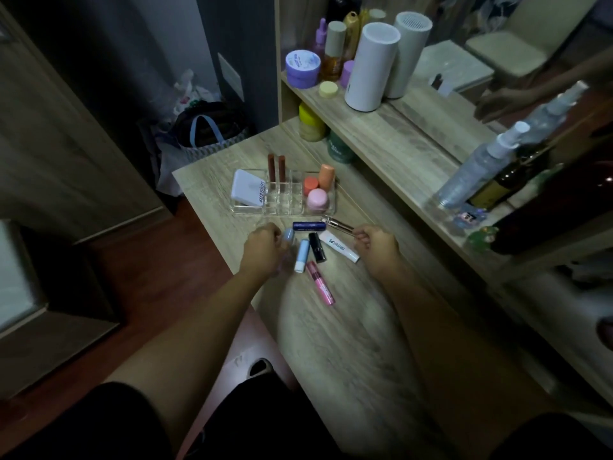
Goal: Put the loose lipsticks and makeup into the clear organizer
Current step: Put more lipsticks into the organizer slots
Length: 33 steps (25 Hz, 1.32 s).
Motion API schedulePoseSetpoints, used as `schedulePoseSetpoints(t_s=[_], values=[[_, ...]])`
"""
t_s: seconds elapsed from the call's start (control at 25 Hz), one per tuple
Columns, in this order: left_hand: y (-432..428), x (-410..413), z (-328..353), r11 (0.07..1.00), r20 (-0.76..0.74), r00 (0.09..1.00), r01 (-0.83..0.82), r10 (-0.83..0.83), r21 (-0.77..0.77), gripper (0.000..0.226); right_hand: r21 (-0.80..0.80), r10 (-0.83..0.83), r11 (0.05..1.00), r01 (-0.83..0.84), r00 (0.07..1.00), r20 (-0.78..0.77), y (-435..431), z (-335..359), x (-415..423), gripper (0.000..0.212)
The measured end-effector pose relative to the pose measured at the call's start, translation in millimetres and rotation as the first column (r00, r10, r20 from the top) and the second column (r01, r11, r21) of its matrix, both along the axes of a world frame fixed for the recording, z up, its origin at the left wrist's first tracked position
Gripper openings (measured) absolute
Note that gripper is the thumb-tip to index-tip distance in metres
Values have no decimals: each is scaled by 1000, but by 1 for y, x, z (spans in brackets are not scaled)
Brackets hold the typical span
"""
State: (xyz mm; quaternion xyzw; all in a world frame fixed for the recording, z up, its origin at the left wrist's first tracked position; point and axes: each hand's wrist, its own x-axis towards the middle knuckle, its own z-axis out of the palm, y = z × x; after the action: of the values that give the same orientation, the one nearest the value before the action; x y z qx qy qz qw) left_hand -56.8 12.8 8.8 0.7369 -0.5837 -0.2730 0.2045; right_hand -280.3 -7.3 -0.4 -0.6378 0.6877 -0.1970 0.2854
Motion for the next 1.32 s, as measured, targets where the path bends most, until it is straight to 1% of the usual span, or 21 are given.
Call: schedulePoseSetpoints(t_s=[0.12,0.2,0.28,0.36,0.48,0.56,0.68,0.72,0.8,0.84,0.92,1.0,1.04,1.08,1.16,1.24,1.28,1.32], values=[[1,-6,-6,997,30,999,-44,42,58,28,-22,51,998,-54,993,-105,-8,0,-1,32],[-1,-8,-10,994,82,997,-15,7,104,31,-9,118,992,-122,974,-191,-18,-2,3,35],[-4,-10,-14,992,103,995,-6,-7,128,31,20,178,984,-180,945,-275,-27,-6,8,33],[-8,-12,-17,992,110,994,-11,-3,128,31,55,206,978,-199,928,-312,-33,-11,11,28],[-11,-13,-18,991,115,993,-2,-14,137,29,99,208,978,-185,923,-324,-36,-17,9,23],[-10,-10,-15,989,88,996,1,-14,146,26,74,186,982,-172,942,-280,-31,-17,3,22],[-13,-1,-5,995,-13,999,-32,33,94,24,-62,135,987,-147,977,-167,-24,-5,-3,21],[-18,3,1,997,-57,997,-52,55,59,25,-95,130,986,-140,986,-105,-25,2,-1,21],[-29,10,14,994,-157,982,-110,106,-14,28,-90,105,991,-97,991,79,-31,17,13,23],[-36,15,22,989,-194,972,-140,129,-47,31,-57,76,996,-66,977,201,-36,25,23,27],[-50,26,35,977,-243,956,-190,161,-99,35,30,-3,999,-11,899,438,-47,39,44,39],[-62,36,44,967,-285,945,-209,162,-144,34,75,-68,997,30,816,575,-58,48,63,45],[-67,42,46,964,-300,941,-213,158,-161,33,80,-88,996,49,791,605,-64,51,71,43],[-72,46,48,961,-307,940,-212,151,-175,31,79,-106,994,72,779,618,-68,52,79,37],[-80,51,48,958,-292,947,-199,133,-207,27,48,-136,990,135,777,614,-78,51,92,14],[-88,52,46,956,-297,947,-195,125,-219,26,-8,-137,984,176,792,594,-88,48,102,18],[-91,52,44,957,-308,943,-194,122,-216,25,-33,-132,983,182,817,561,-92,46,107,19],[-94,51,43,959,-317,941,-190,117,-212,25,-48,-124,984,173,847,517,-96,43,111,14]])
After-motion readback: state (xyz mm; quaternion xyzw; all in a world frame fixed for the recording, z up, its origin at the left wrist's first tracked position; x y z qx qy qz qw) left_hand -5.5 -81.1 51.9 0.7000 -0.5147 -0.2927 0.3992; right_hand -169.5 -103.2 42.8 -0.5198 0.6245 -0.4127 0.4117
